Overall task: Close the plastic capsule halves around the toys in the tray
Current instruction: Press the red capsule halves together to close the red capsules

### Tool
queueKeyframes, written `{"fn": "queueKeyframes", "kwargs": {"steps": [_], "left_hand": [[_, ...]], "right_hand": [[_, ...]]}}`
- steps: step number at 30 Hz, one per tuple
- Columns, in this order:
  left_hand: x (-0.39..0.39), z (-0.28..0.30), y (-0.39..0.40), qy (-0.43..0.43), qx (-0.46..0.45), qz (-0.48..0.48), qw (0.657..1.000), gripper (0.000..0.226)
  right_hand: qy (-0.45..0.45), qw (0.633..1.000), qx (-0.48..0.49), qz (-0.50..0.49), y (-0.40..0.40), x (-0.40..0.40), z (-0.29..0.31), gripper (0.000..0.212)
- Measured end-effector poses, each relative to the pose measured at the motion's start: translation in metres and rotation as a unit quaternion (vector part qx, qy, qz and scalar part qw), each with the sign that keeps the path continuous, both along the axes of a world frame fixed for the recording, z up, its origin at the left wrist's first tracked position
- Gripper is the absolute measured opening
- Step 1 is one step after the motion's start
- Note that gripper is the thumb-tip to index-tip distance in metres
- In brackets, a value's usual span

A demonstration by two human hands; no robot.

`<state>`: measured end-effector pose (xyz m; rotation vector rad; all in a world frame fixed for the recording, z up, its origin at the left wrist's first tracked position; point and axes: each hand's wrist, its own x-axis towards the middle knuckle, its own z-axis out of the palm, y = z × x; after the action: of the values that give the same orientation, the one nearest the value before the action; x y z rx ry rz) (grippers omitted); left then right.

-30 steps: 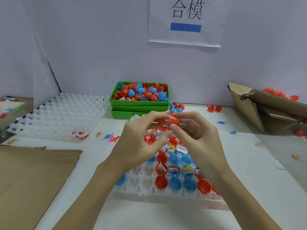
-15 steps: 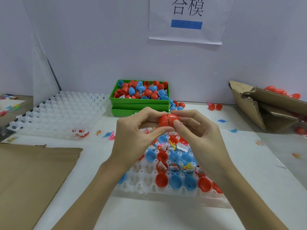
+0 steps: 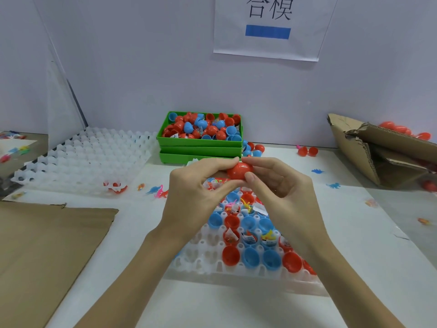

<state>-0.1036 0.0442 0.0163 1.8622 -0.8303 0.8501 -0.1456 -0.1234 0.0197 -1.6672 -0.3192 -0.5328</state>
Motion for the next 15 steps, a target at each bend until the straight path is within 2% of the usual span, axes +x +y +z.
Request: {"fn": "queueKeyframes", "kwargs": {"steps": [6, 10, 13, 15], "left_hand": [[-0.001, -0.005, -0.004, -0.021, 0.043, -0.004, 0.999, 0.039], [-0.001, -0.012, -0.008, -0.058, 0.107, 0.003, 0.993, 0.040], [0.000, -0.017, -0.012, -0.071, 0.130, 0.008, 0.989, 0.040], [0.000, -0.020, -0.015, -0.079, 0.131, 0.017, 0.988, 0.038]], "right_hand": [[-0.038, 0.992, -0.069, -0.103, 0.016, -0.005, -0.009, 0.038], [-0.008, 0.988, -0.081, -0.129, 0.016, -0.003, -0.015, 0.022], [0.013, 0.982, -0.126, -0.137, 0.013, 0.000, -0.021, 0.026], [0.009, 0.974, -0.158, -0.160, 0.012, 0.001, -0.023, 0.018]]}}
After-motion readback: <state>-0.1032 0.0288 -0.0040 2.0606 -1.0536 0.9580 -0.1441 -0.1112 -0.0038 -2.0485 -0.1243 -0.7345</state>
